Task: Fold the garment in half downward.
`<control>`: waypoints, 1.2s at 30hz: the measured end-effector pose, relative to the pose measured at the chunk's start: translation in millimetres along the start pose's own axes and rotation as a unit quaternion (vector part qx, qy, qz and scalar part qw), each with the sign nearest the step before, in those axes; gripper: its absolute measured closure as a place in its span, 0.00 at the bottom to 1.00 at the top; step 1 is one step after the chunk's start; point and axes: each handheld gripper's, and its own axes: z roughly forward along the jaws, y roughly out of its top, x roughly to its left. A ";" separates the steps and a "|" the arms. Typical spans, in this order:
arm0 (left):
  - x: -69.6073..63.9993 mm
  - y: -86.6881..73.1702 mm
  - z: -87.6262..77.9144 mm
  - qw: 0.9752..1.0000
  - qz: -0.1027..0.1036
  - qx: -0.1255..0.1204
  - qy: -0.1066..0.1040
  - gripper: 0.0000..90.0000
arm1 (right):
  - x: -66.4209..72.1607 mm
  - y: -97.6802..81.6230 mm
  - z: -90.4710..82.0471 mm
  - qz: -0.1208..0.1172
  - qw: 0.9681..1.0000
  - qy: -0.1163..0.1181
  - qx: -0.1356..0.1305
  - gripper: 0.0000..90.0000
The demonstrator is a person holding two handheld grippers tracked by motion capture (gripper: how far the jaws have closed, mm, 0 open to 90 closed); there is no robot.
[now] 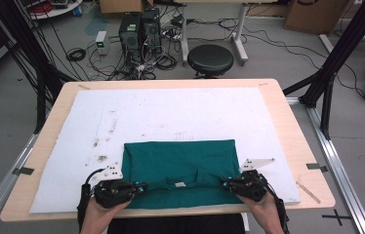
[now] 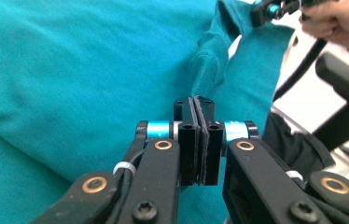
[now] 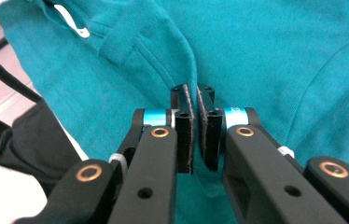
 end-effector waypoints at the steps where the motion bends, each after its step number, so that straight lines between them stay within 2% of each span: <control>1: -0.6 -2.3 0.5 1.000 -0.001 0.002 0.000 0.98 | 1.0 -1.9 0.2 0.001 1.000 -0.001 0.003 0.95; 2: -0.5 -3.0 0.2 1.000 -0.002 0.002 -0.001 0.97 | 1.2 -3.2 0.3 0.002 1.000 0.000 0.004 0.91; 4: -1.1 -2.3 -1.5 1.000 -0.002 -0.004 -0.005 0.91 | 1.5 -3.3 -1.2 0.003 1.000 0.004 0.000 0.89; 7: -2.9 5.0 -7.0 0.999 -0.003 -0.035 0.000 0.83 | 2.8 0.3 -7.1 0.011 1.000 0.015 -0.020 0.85; 8: -2.9 7.2 -7.7 0.999 -0.001 -0.043 0.004 0.81 | 2.9 3.3 -9.7 0.015 0.999 0.018 -0.033 0.83; 10: -2.2 12.6 -7.2 0.998 0.002 -0.053 0.026 0.79 | 2.6 9.3 -12.2 0.019 0.998 0.017 -0.050 0.80; 11: -1.0 15.0 -4.9 0.998 0.003 -0.050 0.044 0.77 | 2.4 11.6 -12.6 0.020 0.998 0.015 -0.055 0.78; 12: 0.0 16.0 -2.3 0.998 0.004 -0.044 0.054 0.74 | 1.4 15.4 -12.0 0.022 0.998 0.007 -0.059 0.77; 16: -2.6 13.5 10.9 0.997 0.012 -0.018 0.070 0.70 | -1.1 21.8 -1.1 0.019 0.999 -0.013 -0.047 0.70; 18: -7.0 10.1 16.2 0.997 0.027 -0.004 0.070 0.68 | 1.4 21.0 5.5 0.015 0.999 -0.015 -0.035 0.65; 22: -15.4 3.7 18.8 0.997 0.051 0.014 0.063 0.68 | 9.2 15.0 11.8 -0.008 1.000 -0.022 -0.009 0.62; 26: -21.0 -3.4 15.6 0.996 0.066 0.025 0.048 0.68 | 14.1 4.0 7.8 -0.018 0.999 -0.027 0.001 0.61; 30: -19.8 -6.1 15.3 0.995 0.075 0.047 0.037 0.67 | 15.8 -6.0 1.9 -0.022 0.999 -0.036 -0.001 0.60; 32: -17.9 -4.0 13.0 0.996 0.070 0.039 0.038 0.65 | 14.8 -6.8 0.4 -0.018 0.999 -0.035 -0.004 0.57; 36: -12.1 3.1 3.8 0.998 0.050 0.002 0.048 0.60 | 13.1 -3.4 -0.3 -0.013 0.999 -0.043 -0.015 0.47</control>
